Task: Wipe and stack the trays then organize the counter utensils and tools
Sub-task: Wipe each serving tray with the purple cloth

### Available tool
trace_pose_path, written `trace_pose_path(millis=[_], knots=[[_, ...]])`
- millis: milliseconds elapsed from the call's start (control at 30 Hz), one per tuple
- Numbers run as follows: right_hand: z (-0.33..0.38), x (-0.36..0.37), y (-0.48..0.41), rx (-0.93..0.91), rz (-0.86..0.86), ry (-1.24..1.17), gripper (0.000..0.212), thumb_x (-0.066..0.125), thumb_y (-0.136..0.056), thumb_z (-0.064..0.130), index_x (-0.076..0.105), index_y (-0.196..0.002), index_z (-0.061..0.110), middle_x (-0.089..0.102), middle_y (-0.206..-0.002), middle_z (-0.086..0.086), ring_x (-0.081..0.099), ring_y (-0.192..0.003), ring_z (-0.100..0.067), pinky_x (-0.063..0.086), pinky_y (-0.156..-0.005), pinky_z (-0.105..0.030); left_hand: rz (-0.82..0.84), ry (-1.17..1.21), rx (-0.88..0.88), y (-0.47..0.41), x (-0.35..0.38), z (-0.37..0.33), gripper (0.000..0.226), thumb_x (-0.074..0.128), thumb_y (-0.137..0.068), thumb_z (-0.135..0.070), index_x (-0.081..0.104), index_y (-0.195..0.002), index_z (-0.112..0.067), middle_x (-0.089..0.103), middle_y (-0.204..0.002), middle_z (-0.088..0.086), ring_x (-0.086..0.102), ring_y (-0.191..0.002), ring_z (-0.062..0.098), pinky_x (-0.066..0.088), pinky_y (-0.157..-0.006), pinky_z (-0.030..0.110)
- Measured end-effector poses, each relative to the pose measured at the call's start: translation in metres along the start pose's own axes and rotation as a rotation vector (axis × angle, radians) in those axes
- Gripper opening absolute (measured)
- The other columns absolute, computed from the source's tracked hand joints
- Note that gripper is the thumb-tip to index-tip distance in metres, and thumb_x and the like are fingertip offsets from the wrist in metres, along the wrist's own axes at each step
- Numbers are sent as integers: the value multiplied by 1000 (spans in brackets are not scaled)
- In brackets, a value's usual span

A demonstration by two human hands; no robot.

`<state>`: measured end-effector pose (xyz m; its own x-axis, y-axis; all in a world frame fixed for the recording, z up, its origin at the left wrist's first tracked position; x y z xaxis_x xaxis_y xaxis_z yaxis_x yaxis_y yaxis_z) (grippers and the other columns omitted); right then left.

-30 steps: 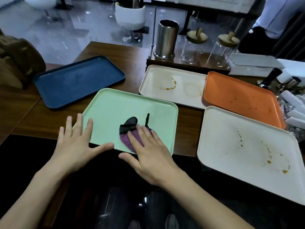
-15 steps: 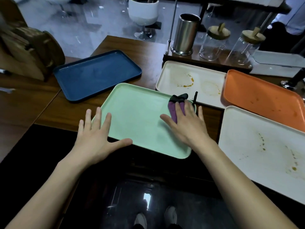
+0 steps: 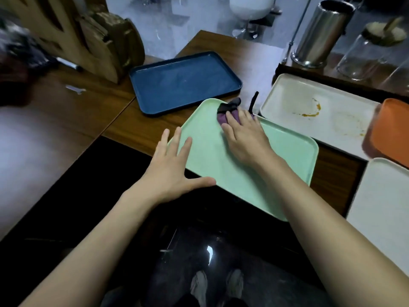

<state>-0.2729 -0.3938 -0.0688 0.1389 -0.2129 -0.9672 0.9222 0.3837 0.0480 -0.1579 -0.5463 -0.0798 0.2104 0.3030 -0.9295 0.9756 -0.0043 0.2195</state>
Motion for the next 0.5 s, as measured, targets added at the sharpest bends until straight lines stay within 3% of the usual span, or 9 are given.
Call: trace_pose_path(millis=[167,267,367,433,500], knots=[[54,5,-25,-173,-27,34,51,21,-106,34,35,-152,15,32,-157,-14,26,-144,-27,17,-121,-41,-86,56,61,-6,2,2,146,26,-53,-109,-23,-158,-20,-18,-170,6,-24,-154,26,-2,-127,50],[74,6,11,-288,9,4,52,22,-106,30,41,-150,12,40,-151,-15,34,-138,-30,23,-117,-38,-99,167,42,-2,-1,0,148,45,-54,-100,-26,-157,-20,-18,-170,2,-22,-154,25,-5,-127,46],[97,11,56,-382,82,-39,57,17,-103,33,38,-154,18,36,-156,-13,29,-143,-26,17,-119,-37,-152,215,39,-4,-4,0,135,68,-71,-69,-24,-158,-23,-11,-171,2,-16,-156,26,-1,-127,50],[99,11,74,-375,101,-72,57,15,-104,35,37,-155,22,30,-161,-8,22,-148,-21,12,-121,-35,-179,215,24,-6,-5,3,128,73,-79,-52,-25,-157,-25,-6,-171,5,-12,-156,28,-1,-127,49],[89,8,88,-334,85,-67,54,17,-107,35,35,-155,22,27,-163,-6,19,-150,-19,8,-121,-34,-172,194,22,-6,-5,4,127,70,-80,-55,-25,-157,-24,-6,-171,5,-11,-156,30,-1,-126,47]])
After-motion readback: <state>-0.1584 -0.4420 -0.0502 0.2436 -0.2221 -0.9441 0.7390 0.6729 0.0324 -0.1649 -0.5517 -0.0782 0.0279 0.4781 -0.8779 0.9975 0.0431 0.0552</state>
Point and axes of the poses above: each hand's wrist, its own y-axis away from the middle knuckle, its own x-axis out of the palm, z = x × y, the point moved 9 cm from there along -y, towards the middle knuckle
